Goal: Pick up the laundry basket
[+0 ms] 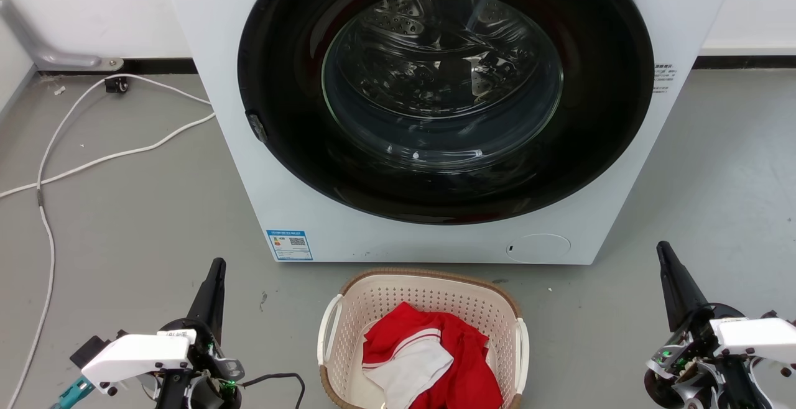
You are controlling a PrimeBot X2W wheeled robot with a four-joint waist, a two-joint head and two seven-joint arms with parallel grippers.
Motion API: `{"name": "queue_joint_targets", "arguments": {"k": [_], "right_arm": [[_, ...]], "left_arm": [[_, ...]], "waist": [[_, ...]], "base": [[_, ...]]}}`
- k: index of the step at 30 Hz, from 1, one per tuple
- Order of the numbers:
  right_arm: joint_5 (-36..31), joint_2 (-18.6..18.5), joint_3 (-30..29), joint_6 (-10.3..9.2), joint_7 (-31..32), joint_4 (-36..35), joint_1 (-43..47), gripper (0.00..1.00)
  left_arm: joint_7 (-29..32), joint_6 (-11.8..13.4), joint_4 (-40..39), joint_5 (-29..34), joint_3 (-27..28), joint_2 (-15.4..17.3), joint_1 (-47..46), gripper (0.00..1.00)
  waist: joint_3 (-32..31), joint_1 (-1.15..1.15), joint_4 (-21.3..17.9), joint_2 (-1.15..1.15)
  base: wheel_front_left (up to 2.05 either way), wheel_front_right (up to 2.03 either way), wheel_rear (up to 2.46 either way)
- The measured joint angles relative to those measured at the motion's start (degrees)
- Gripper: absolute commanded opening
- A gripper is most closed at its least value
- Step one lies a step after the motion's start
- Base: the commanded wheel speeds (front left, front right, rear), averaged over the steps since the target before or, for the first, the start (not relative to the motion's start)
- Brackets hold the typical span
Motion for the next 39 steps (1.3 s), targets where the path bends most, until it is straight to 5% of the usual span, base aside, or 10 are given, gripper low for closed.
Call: {"name": "queue_joint_targets", "arguments": {"k": [22, 23, 31, 39], "right_arm": [[-0.2, 0.1, -0.1, 0.0, 0.1, 0.0, 0.0, 0.0], [-0.2, 0.1, -0.1, 0.0, 0.1, 0.1, 0.1, 1.0], [-1.5, 0.3, 0.6, -0.01, -2.0, 0.5, 2.5, 1.0], [-8.7, -0.5, 0.5, -0.01, -4.1, -0.7, 2.8, 1.0]], "left_arm": [[0.1, 0.0, 0.0, 0.3, 0.2, -0.1, 0.0, 0.0], [0.0, 0.0, 0.1, 0.2, 0.2, -0.2, 0.0, 1.0], [-2.0, 0.1, 1.6, 0.8, -3.1, -0.6, 1.8, 1.0], [-4.1, 0.1, 1.3, 9.1, -5.6, -0.6, 0.3, 1.0]], "waist": [[0.0, 0.0, 0.0, 0.0], [0.0, 0.0, 0.0, 0.0], [0.0, 0.0, 0.0, 0.0], [0.1, 0.0, 0.0, 0.0]], "base": [[0.0, 0.0, 0.0], [0.0, 0.0, 0.0], [0.0, 0.0, 0.0], [0.0, 0.0, 0.0]]}}
